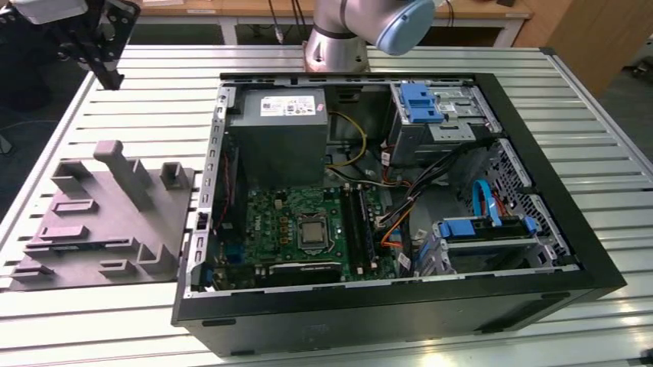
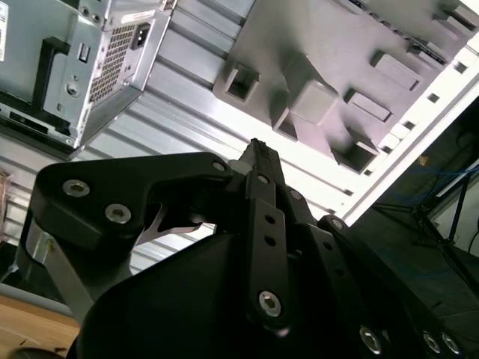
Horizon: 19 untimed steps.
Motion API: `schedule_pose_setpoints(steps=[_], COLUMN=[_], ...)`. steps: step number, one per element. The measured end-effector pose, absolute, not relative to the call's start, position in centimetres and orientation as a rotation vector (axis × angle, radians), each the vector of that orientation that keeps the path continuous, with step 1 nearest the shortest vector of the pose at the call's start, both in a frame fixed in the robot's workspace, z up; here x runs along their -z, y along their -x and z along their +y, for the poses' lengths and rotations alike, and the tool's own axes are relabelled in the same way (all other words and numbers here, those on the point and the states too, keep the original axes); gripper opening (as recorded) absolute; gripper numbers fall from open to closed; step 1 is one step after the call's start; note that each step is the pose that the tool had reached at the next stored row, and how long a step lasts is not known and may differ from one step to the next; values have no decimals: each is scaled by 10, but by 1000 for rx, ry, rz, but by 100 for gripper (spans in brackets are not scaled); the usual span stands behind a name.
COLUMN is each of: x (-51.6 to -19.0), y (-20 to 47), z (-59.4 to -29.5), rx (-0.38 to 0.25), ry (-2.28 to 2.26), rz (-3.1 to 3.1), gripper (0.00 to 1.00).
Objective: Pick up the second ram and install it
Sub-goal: 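Reach for the second ram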
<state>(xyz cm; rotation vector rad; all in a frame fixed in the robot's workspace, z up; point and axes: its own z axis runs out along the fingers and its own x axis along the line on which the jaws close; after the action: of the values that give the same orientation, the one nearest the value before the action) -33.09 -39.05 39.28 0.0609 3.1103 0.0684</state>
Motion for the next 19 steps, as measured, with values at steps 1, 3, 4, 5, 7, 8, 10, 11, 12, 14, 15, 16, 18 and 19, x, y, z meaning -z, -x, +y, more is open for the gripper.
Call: schedule_pose_setpoints(steps=[1, 3, 4, 5, 7, 8, 10, 11, 12, 14, 15, 16, 18, 19], x=[-393, -392, -392, -392, -392, -392, -391, -391, -390, -389, -389, -388, -387, -387], y=[334, 341, 345, 348, 354, 356, 360, 361, 362, 364, 365, 366, 367, 368], z=[-390, -390, -390, -390, -390, -390, -391, -391, -391, -393, -394, -395, -397, -398], rx=[-68, -69, -69, -69, -68, -68, -68, -68, -68, -68, -68, -68, -68, -68], ry=[-60, -60, -59, -59, -58, -57, -55, -55, -54, -54, -54, -54, -54, -54], rz=[3110, 3110, 3110, 3110, 3110, 3110, 3110, 3110, 3110, 3110, 3111, 3111, 3111, 3111], gripper=[10, 10, 10, 10, 10, 10, 10, 10, 10, 10, 10, 10, 10, 10])
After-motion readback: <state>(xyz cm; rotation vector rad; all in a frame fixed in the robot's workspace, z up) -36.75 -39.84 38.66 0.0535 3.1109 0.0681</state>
